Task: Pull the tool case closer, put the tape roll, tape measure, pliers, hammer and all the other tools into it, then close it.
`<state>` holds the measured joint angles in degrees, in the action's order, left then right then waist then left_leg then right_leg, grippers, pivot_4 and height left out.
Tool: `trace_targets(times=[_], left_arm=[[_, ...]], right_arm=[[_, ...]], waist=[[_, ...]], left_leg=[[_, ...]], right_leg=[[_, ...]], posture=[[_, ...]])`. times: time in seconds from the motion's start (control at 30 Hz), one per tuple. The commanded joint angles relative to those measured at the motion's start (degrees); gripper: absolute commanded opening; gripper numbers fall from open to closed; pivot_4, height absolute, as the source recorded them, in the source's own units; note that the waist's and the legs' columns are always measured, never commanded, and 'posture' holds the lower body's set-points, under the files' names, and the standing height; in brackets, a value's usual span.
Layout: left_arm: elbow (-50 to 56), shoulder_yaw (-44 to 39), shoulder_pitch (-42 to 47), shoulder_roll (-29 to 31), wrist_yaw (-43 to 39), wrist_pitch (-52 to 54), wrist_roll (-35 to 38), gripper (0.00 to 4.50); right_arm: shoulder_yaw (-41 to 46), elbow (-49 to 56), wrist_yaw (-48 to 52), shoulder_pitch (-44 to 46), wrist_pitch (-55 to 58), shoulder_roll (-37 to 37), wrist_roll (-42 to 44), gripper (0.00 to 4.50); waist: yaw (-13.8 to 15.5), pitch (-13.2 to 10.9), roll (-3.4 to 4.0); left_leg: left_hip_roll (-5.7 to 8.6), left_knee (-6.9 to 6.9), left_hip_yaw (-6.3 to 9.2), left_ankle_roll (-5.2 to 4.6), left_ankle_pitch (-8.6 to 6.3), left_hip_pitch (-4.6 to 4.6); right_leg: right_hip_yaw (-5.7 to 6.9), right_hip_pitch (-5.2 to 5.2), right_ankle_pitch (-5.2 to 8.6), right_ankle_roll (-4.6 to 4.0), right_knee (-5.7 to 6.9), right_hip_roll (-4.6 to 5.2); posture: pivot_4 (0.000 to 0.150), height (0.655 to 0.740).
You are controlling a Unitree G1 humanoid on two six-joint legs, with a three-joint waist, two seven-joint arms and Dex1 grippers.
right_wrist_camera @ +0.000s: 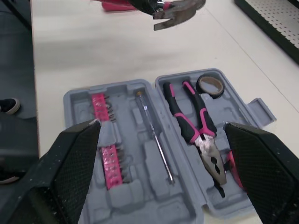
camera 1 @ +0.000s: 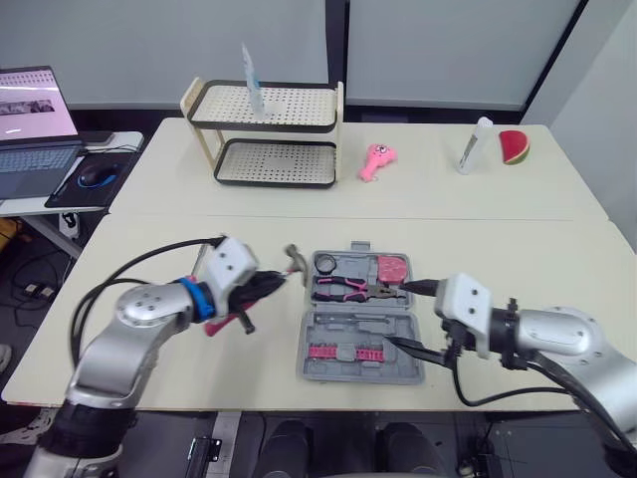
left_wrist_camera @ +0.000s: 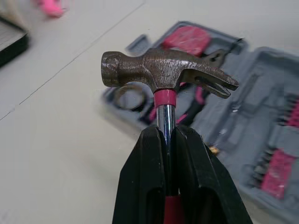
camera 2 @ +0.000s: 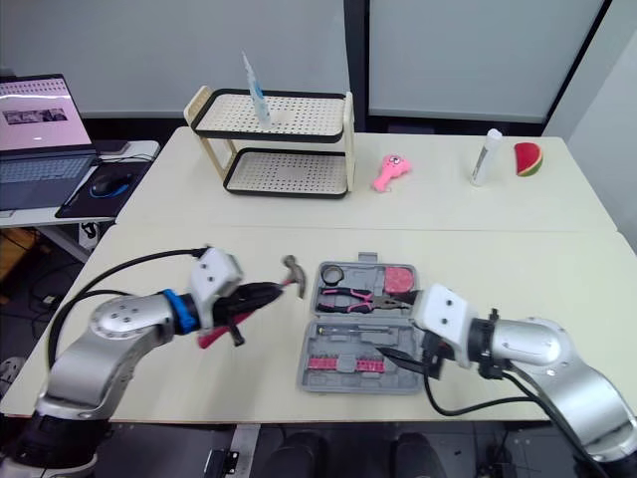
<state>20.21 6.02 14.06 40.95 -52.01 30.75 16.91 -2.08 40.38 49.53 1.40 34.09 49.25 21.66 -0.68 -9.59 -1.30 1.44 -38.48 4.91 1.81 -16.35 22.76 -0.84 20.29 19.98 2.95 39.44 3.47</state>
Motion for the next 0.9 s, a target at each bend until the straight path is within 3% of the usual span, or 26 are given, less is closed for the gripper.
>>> trace_targets(times=[0.03, 0.37, 0.53, 0.9], left_arm=[[2.11, 6.43, 3.0, -1.01, -3.54, -0.63, -0.57, 0.06], [-5.9, 26.1, 12.98, -11.72, -3.57, 0.48, -10.86, 0.06], [-7.62, 30.31, 16.24, -15.81, -3.07, 4.87, -13.64, 0.06], [-12.27, 33.71, 20.88, -16.9, -5.4, 5.54, -17.42, 0.06]], right_arm=[[5.72, 2.49, 3.55, -2.57, 0.05, 3.2, 3.18, 4.5], [11.3, 3.88, 4.19, -9.78, 2.19, 7.59, 4.21, 4.5], [11.41, 3.69, 3.59, -11.36, 3.19, 8.99, 3.1, 4.5], [10.91, 3.88, 2.78, -11.01, 4.61, 9.57, 3.41, 4.5]], waist=[[0.04, 0.0, 0.0], [-0.28, -0.01, 0.01], [-0.12, -0.01, 0.01], [-0.1, -0.01, 0.01]], left_leg=[[0.0, 0.0, 0.01, 0.0, 0.0, -0.02], [-0.07, -0.02, -0.03, -0.02, -0.01, -0.04], [-0.08, -0.21, -0.01, -0.04, -0.02, 0.05], [-0.09, -0.24, 0.0, -0.04, -0.02, 0.04]], right_leg=[[0.0, -0.03, 0.0, 0.0, -0.01, 0.0], [0.02, -0.07, 0.0, 0.0, 0.04, -0.14], [0.02, -0.08, 0.0, 0.0, 0.04, -0.14], [0.03, -0.11, 0.0, 0.0, 0.05, -0.14]], posture=[[0.15, 0.7356], [0.15, 0.7356], [0.15, 0.7356], [0.15, 0.7356]])
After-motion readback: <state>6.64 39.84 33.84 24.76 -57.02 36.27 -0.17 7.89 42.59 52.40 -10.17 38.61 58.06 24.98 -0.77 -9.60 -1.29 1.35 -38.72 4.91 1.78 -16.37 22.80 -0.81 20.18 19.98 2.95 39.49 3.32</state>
